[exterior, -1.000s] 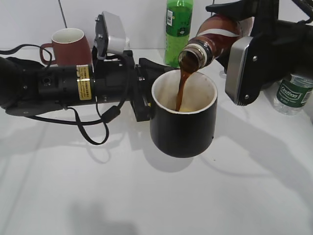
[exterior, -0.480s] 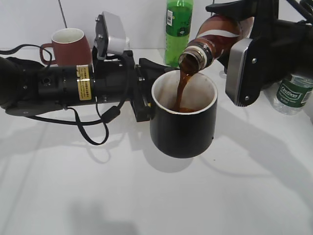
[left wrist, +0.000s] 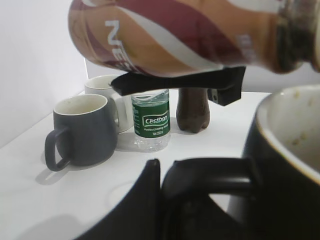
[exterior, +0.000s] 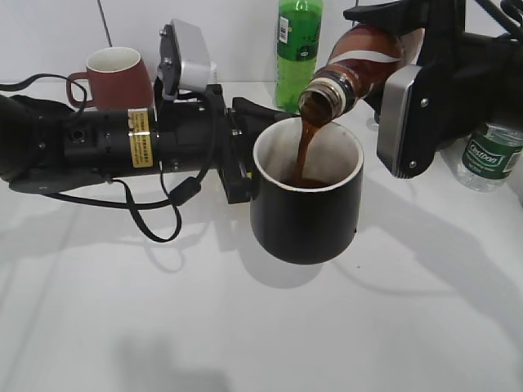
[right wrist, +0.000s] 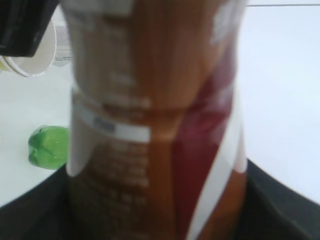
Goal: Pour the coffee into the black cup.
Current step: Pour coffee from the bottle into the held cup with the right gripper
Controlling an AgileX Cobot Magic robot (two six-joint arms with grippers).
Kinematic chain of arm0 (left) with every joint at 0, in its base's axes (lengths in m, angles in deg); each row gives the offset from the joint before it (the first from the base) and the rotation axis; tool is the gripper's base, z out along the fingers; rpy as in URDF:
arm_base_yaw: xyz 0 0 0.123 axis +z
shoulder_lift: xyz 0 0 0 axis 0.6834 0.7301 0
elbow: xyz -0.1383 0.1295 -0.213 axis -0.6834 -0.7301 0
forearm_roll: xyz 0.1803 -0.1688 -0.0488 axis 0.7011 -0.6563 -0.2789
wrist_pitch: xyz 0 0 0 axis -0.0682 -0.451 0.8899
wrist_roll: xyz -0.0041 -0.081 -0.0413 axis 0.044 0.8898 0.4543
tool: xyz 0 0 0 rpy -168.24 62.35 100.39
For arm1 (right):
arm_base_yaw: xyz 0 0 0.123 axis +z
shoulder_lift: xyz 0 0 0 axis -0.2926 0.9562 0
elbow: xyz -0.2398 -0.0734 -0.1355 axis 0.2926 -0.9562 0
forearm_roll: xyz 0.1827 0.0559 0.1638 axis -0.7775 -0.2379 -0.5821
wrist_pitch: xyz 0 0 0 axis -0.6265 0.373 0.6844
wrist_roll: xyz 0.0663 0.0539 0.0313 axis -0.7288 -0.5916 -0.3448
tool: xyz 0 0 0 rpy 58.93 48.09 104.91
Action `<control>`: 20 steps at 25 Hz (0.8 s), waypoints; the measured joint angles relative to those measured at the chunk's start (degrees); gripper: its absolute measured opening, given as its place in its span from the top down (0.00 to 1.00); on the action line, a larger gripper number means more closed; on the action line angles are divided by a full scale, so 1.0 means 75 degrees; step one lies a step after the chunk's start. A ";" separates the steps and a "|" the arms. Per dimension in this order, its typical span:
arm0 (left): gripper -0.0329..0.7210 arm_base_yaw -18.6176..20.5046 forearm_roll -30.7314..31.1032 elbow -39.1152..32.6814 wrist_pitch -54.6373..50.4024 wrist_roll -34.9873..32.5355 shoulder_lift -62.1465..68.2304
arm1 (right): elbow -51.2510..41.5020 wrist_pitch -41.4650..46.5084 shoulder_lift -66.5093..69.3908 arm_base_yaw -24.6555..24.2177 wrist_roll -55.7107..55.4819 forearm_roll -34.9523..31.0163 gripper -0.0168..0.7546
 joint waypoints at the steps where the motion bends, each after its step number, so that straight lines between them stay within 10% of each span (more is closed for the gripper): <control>1: 0.91 0.0000 0.0003 0.0000 0.0000 0.0000 0.0000 | 0.0000 0.0000 0.0000 0.0000 0.0006 0.0000 0.29; 20: 0.91 0.0000 0.0063 0.0000 -0.0072 0.0000 0.0000 | 0.0000 0.0000 0.0000 0.0000 0.0236 -0.0131 0.29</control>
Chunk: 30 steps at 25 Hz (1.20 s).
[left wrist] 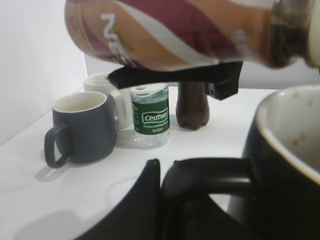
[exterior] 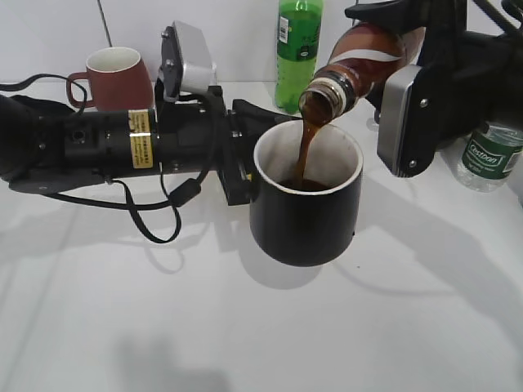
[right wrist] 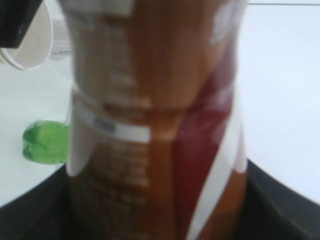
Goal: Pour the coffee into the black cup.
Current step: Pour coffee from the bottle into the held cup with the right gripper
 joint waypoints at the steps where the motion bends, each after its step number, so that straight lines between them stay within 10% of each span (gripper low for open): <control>1: 0.91 0.0000 0.0000 0.0000 -0.0039 0.0000 0.0000 | 0.0000 0.0000 0.0000 0.0000 0.0028 -0.0017 0.29; 30: 0.91 0.0000 0.0023 0.0000 -0.0205 0.0000 0.0000 | 0.0000 -0.0007 0.0000 0.0000 0.0739 -0.0278 0.29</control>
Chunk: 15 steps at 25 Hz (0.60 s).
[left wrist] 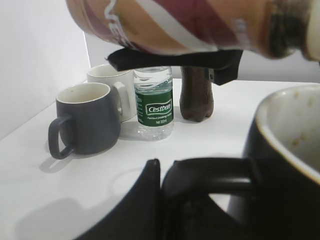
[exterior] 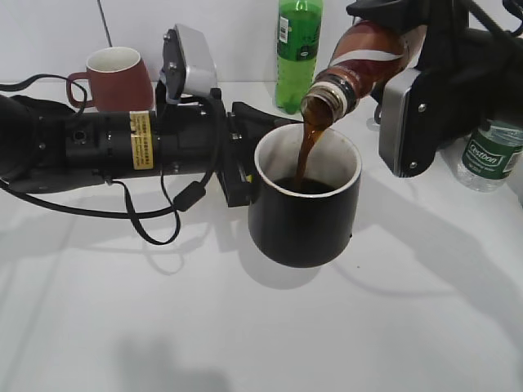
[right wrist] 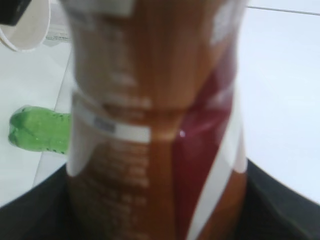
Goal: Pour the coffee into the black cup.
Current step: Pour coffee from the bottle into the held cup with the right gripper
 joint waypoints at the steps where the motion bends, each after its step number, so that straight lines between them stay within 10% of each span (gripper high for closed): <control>1: 0.91 0.0000 0.0000 0.0000 0.0000 0.0000 0.0000 | 0.0000 0.0000 0.0000 0.0000 0.0009 0.0000 0.29; 15: 0.91 0.0000 0.0004 0.0000 -0.0007 0.0000 0.0000 | 0.0000 -0.0008 0.0000 0.0000 0.0652 -0.0347 0.29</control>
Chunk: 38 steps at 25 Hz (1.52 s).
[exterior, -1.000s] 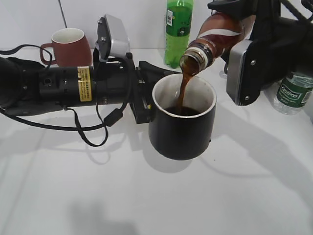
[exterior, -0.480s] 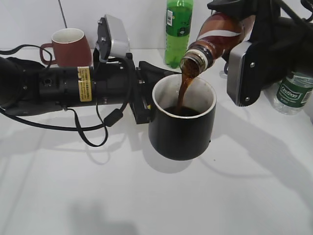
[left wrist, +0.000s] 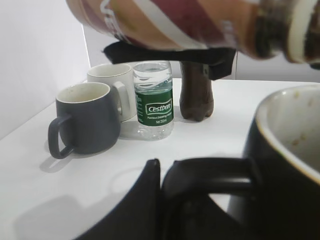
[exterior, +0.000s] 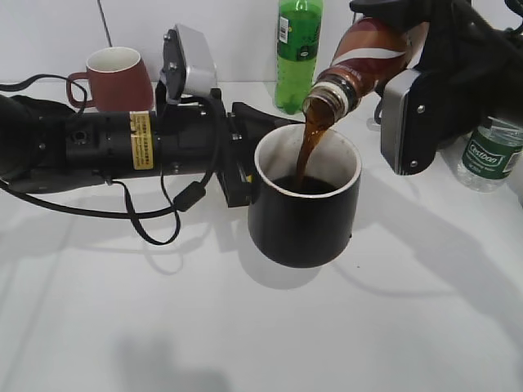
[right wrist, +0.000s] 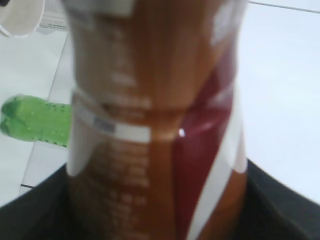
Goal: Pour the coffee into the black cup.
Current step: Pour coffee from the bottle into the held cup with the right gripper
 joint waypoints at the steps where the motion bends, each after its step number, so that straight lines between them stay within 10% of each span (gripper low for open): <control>1: 0.91 0.0000 0.0000 0.0000 -0.0007 0.0000 0.0000 | 0.0000 0.0000 0.0000 0.0000 0.0021 -0.0006 0.29; 22: 0.91 0.0000 0.0005 0.0000 -0.0022 -0.0007 0.0000 | 0.0040 -0.0022 0.0000 0.0000 0.0169 -0.0046 0.29; 38: 0.91 0.0000 -0.0539 0.0000 0.0029 -0.0007 0.0000 | -0.0141 -0.0101 0.0000 0.0000 -0.5150 0.0743 0.29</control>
